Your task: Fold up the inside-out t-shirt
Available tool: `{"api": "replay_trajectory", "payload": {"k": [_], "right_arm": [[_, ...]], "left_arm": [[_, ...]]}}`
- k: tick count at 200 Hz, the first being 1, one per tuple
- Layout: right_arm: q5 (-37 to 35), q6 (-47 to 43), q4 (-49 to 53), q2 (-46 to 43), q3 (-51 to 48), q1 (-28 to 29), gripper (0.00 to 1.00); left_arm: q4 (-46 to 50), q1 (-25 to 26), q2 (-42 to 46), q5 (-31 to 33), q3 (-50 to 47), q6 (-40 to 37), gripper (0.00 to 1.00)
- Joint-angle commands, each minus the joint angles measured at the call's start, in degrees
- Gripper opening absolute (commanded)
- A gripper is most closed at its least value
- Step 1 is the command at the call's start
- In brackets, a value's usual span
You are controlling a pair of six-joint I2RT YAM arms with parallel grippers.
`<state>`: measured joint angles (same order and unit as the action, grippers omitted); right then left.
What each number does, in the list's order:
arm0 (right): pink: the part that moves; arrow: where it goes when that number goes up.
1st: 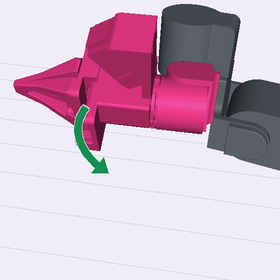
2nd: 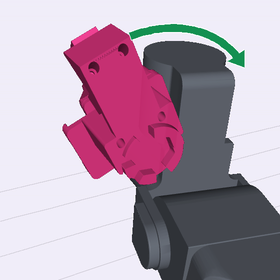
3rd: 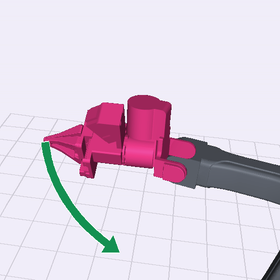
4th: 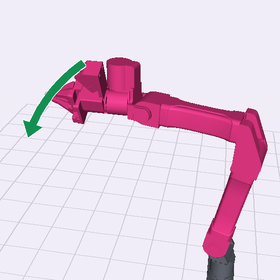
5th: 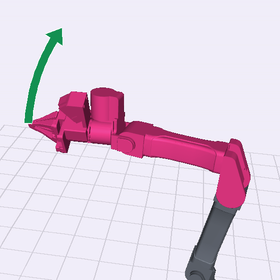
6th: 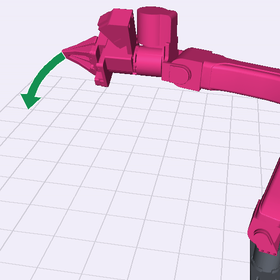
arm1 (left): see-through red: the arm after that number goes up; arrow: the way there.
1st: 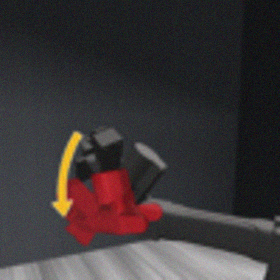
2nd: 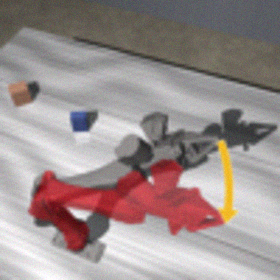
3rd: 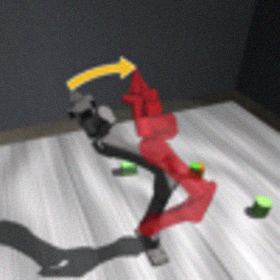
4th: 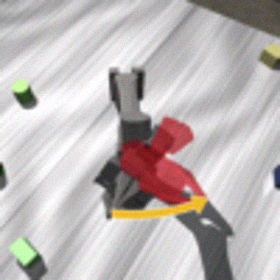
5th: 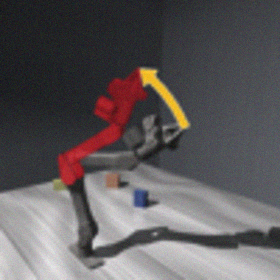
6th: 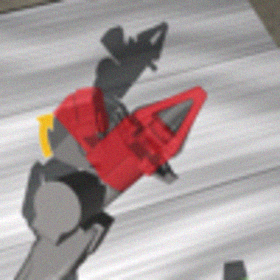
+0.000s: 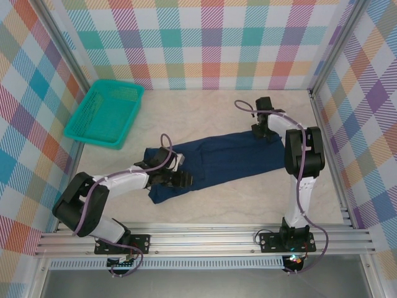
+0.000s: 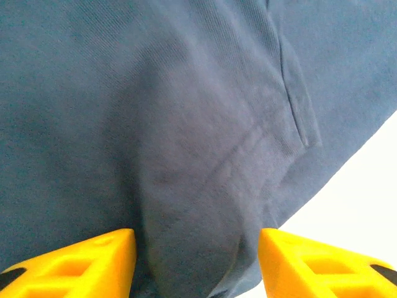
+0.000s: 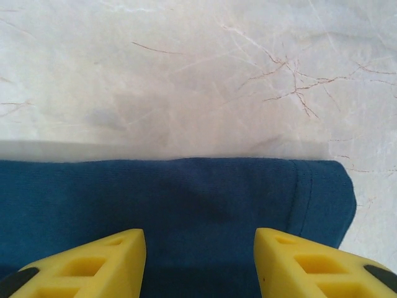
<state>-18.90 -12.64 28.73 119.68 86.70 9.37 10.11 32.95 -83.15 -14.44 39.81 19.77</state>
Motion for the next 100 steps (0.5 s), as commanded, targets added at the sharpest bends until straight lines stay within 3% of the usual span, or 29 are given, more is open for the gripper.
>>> {"api": "replay_trajectory", "payload": {"k": [1, 22, 54, 75, 100], "right_arm": [[-0.53, 3.37, 2.35, -7.38, -0.78, 2.06, 0.51], [1.10, 7.96, 1.74, -13.78, -5.41, 4.41, 0.54], [7.57, 13.12, -0.84, -19.37, -11.09, 10.13, 0.60], [11.90, 15.13, -1.39, -19.59, -11.40, 14.26, 0.67], [13.27, 15.37, -1.15, -17.84, -10.03, 18.05, 0.68]], "left_arm": [[5.32, -1.12, 6.43, 10.32, 2.89, -0.21, 0.61], [8.75, -5.04, 10.36, 14.72, 1.66, 3.44, 0.72], [12.49, -12.94, 9.31, 15.66, 1.01, 6.80, 0.81], [14.12, -13.79, 5.84, 16.73, 2.62, 7.41, 0.83], [13.93, -13.96, 2.28, 17.65, 3.93, 7.52, 0.85]]}}
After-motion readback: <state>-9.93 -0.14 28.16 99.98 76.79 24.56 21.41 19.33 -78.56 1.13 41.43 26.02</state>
